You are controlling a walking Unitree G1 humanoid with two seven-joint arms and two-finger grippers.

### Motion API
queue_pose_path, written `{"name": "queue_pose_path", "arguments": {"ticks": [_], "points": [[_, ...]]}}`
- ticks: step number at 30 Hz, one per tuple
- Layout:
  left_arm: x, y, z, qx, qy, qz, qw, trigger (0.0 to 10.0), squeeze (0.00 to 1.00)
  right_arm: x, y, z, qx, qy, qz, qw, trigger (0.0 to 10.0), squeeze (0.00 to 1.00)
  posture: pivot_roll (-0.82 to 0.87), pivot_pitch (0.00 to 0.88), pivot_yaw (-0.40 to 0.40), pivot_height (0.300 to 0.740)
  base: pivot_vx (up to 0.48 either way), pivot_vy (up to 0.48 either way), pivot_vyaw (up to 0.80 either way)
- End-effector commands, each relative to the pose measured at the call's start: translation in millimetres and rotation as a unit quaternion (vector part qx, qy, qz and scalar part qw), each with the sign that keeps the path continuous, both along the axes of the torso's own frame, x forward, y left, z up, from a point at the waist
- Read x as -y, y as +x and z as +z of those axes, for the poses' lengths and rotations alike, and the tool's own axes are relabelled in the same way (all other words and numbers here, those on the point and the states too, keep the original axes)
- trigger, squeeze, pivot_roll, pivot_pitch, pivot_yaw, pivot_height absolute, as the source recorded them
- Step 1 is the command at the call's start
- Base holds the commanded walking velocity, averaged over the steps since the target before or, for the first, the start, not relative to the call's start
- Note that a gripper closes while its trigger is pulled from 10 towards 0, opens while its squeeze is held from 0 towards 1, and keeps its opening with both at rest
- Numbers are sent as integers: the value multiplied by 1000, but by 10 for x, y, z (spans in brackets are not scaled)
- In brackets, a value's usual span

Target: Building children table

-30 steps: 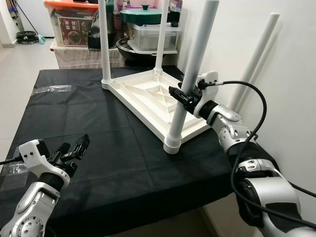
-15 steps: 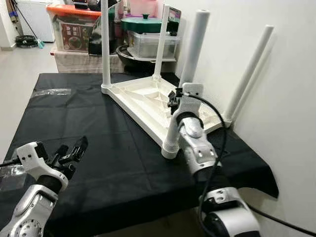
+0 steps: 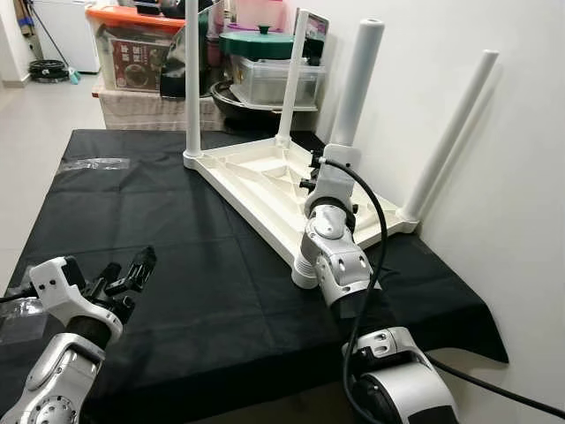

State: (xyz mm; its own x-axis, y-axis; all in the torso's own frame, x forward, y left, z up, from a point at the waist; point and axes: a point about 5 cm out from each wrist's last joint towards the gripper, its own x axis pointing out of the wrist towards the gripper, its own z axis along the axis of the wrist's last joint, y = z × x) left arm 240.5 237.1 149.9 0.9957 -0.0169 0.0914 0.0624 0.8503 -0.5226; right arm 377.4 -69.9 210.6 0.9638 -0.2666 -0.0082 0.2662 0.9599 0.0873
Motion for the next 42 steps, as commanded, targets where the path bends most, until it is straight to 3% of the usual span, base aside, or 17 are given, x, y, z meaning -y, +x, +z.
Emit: {"name": "queue_pose_path", "arguments": {"ticks": [1, 10, 11, 12, 27, 42], "points": [[28, -1, 19, 5, 3, 0, 1000, 10000, 0, -196, -152, -425, -93, 50, -6, 994, 0, 0, 19, 0, -128, 740, 0, 0, 0], [47, 16, 18, 5, 4, -4, 1000, 10000, 0, -176, -145, -359, -82, 56, -13, 995, 0, 0, 16, 0, -120, 740, 0, 0, 0], [42, 17, 20, 5, 5, -5, 1000, 10000, 0, -176, -146, -347, -83, 58, -4, 995, 7569, 0, 17, 0, -118, 740, 0, 0, 0], [36, 17, 21, 5, 6, -5, 1000, 10000, 0, -172, -146, -332, -83, 61, 3, 995, 10000, 0, 17, 0, -115, 740, 0, 0, 0], [31, 42, 38, 6, 11, -13, 1000, 10000, 0, -121, -128, -134, -49, 68, 34, 996, 10000, 0, 10, 0, -100, 740, 0, 0, 0], [42, 39, 20, 4, 9, -13, 1000, 10000, 0, -111, -149, -52, -54, 63, 44, 996, 10000, 0, 4, 0, -105, 740, 0, 0, 0]]}}
